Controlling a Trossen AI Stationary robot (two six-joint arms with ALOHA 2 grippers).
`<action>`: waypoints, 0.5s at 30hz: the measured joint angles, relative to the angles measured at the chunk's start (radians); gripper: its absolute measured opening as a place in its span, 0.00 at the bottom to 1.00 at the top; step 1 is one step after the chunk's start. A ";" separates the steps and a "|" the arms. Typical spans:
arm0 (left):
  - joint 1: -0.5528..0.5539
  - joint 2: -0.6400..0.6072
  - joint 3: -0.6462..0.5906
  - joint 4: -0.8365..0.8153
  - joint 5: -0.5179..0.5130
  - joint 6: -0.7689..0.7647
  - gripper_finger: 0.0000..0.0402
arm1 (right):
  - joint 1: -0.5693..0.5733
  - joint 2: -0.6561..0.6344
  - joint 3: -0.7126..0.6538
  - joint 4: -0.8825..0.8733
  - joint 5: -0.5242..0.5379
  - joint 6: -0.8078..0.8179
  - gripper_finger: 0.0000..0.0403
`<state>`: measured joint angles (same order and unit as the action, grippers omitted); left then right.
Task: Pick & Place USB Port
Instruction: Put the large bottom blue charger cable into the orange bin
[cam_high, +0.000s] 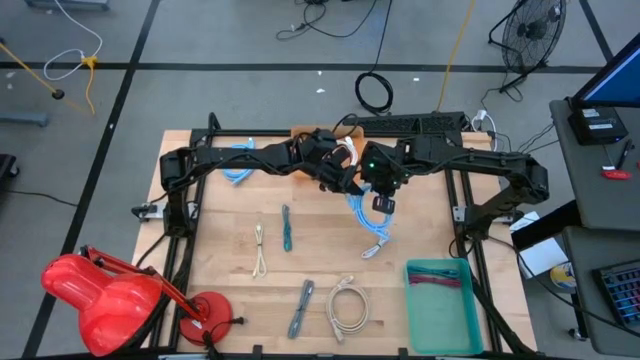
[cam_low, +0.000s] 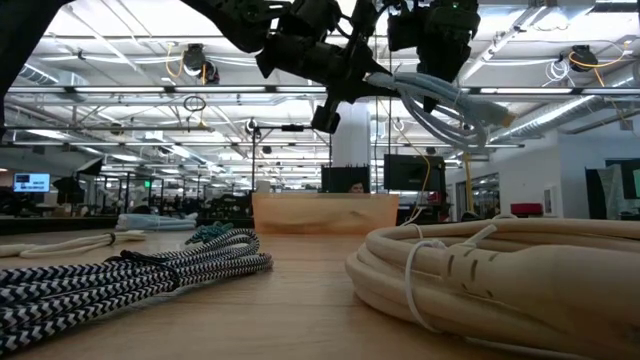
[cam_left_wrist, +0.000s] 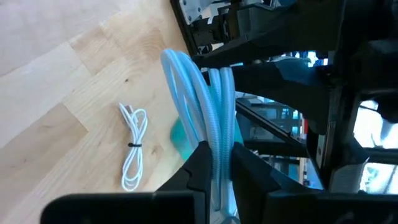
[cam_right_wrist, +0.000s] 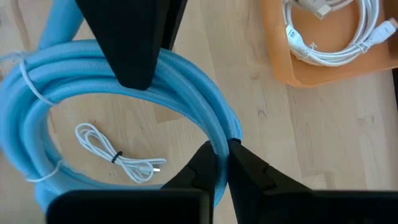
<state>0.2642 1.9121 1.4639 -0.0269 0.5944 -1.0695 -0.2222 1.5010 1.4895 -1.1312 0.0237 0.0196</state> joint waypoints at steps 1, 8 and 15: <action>0.001 0.000 0.000 0.000 0.005 0.011 0.09 | 0.000 -0.008 0.000 0.002 0.002 0.012 0.08; 0.045 -0.049 0.000 -0.117 0.092 0.132 0.09 | -0.003 -0.072 0.062 0.026 0.073 0.219 0.20; 0.128 -0.222 -0.002 -0.313 -0.153 0.411 0.09 | -0.037 -0.166 0.092 0.073 0.220 0.540 0.29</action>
<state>0.3922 1.6902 1.4624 -0.3403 0.4416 -0.6581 -0.2594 1.3348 1.5818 -1.0583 0.2433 0.5591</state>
